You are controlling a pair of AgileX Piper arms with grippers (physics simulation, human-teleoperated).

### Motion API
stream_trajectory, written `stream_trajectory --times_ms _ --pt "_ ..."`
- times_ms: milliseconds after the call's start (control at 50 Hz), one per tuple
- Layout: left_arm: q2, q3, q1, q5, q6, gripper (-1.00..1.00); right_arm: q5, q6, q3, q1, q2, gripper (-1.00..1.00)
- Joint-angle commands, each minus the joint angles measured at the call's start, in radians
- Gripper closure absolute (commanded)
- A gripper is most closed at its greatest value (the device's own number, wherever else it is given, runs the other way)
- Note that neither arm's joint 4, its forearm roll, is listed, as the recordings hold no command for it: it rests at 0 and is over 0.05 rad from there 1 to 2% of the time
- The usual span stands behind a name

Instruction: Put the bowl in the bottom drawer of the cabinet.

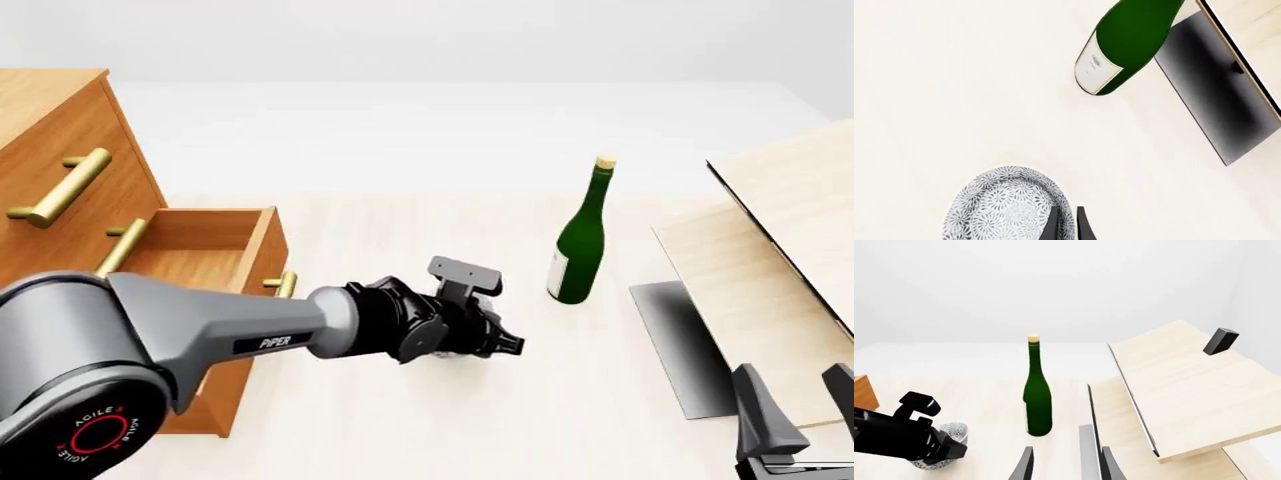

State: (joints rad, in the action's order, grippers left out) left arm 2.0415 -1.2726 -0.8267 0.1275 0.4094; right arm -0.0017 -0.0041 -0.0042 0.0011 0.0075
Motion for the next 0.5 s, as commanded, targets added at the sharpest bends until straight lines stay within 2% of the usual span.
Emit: stream_trajectory --times_ms 20,120,420,500 --pt "-0.015 0.019 -0.011 0.008 -0.022 1.0 0.0 0.0 0.0 0.0 0.0 -1.0" --pt "-0.044 -0.007 0.01 0.047 -0.053 1.0 0.0 0.0 0.0 0.0 0.0 -1.0" --pt "-0.106 -0.008 0.023 0.072 -0.092 1.0 0.0 0.0 0.0 0.0 0.0 -1.0" --pt "-0.108 -0.021 0.061 0.081 -0.122 1.0 0.0 0.0 0.0 0.0 0.0 -1.0"
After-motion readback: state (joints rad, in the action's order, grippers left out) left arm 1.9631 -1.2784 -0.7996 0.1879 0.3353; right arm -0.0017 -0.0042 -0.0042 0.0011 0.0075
